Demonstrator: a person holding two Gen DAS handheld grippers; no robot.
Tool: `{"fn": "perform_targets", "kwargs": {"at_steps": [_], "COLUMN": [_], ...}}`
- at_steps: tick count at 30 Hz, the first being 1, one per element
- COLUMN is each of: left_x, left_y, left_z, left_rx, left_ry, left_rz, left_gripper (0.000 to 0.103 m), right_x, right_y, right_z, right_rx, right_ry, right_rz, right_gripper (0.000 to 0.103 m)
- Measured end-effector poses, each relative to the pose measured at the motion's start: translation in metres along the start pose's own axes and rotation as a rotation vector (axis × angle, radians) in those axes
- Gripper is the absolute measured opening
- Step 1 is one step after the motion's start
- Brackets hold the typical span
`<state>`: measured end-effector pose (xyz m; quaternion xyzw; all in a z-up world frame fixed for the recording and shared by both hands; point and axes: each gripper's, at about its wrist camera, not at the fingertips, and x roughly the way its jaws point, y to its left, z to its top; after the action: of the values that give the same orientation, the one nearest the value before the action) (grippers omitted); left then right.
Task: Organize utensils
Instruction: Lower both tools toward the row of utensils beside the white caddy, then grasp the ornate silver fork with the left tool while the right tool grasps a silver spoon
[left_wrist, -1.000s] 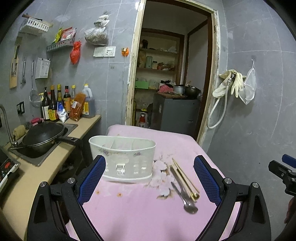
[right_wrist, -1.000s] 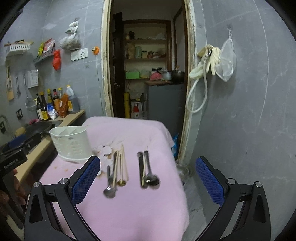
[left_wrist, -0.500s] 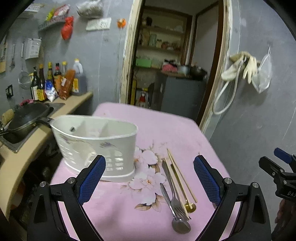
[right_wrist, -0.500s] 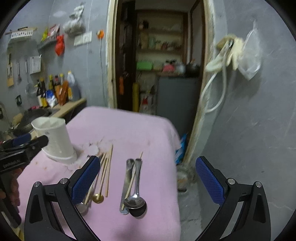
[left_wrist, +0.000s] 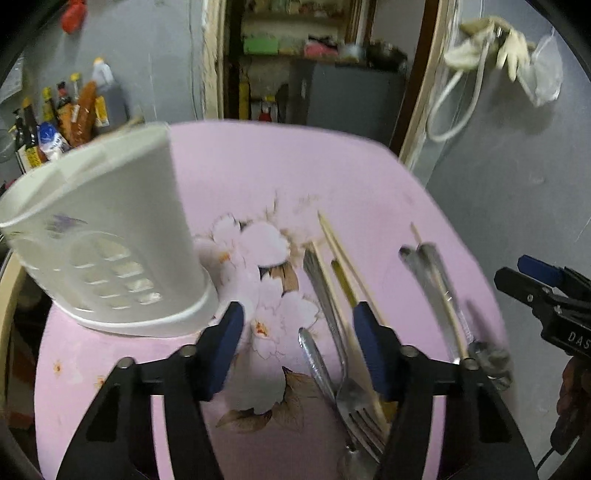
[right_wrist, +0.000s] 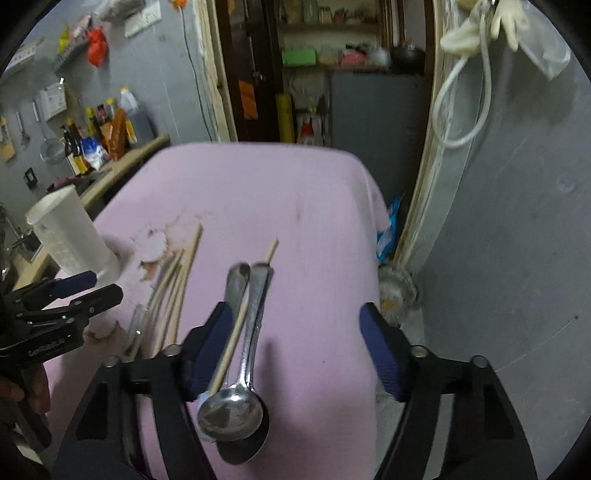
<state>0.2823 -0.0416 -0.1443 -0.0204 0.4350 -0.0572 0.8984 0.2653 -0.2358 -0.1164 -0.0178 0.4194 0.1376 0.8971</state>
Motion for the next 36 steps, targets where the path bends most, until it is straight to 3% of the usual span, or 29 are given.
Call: {"fn": "perform_targets", "kwargs": {"at_steps": [3,7,15,18,19,26,32,36], "left_x": [0.015,0.032,0.051,0.047,0.045,0.035,0.037,0.043], "left_y": [0.003,0.008,0.015,0.017,0.016,0.019,0.027,0.033], "left_z": [-0.003,-0.007,-0.007,0.0,0.0,0.002,0.008,0.019], "left_rx": [-0.004,-0.026,-0.03,-0.026,-0.033,-0.095,-0.127,-0.135], "left_ry": [0.046,0.104,0.185,0.201,0.206,0.202,0.25,0.287], "left_rz": [-0.008,-0.044,-0.084,-0.101,-0.107,-0.119,-0.132,-0.153], "left_gripper": [0.045,0.03,0.023,0.012,0.008,0.005,0.005,0.005], "right_x": [0.014,0.024,0.034,0.037,0.037,0.034,0.04,0.049], "right_y": [0.002,0.004,0.008,0.01,0.011,-0.001,-0.004,-0.007], "right_z": [-0.004,-0.008,-0.006,-0.003,-0.002,-0.002,0.002,0.006], "right_rx": [-0.013,-0.017,-0.04,-0.059,-0.06,0.0,0.037,0.076], "right_ry": [0.055,0.093,0.099,0.096,0.098,0.094,0.115,0.131], "right_rz": [0.011,0.037,0.044,0.034,0.031,0.039,0.045,0.072], "right_gripper": [0.052,0.045,0.044,0.044,0.042,0.014,0.015,0.021]}}
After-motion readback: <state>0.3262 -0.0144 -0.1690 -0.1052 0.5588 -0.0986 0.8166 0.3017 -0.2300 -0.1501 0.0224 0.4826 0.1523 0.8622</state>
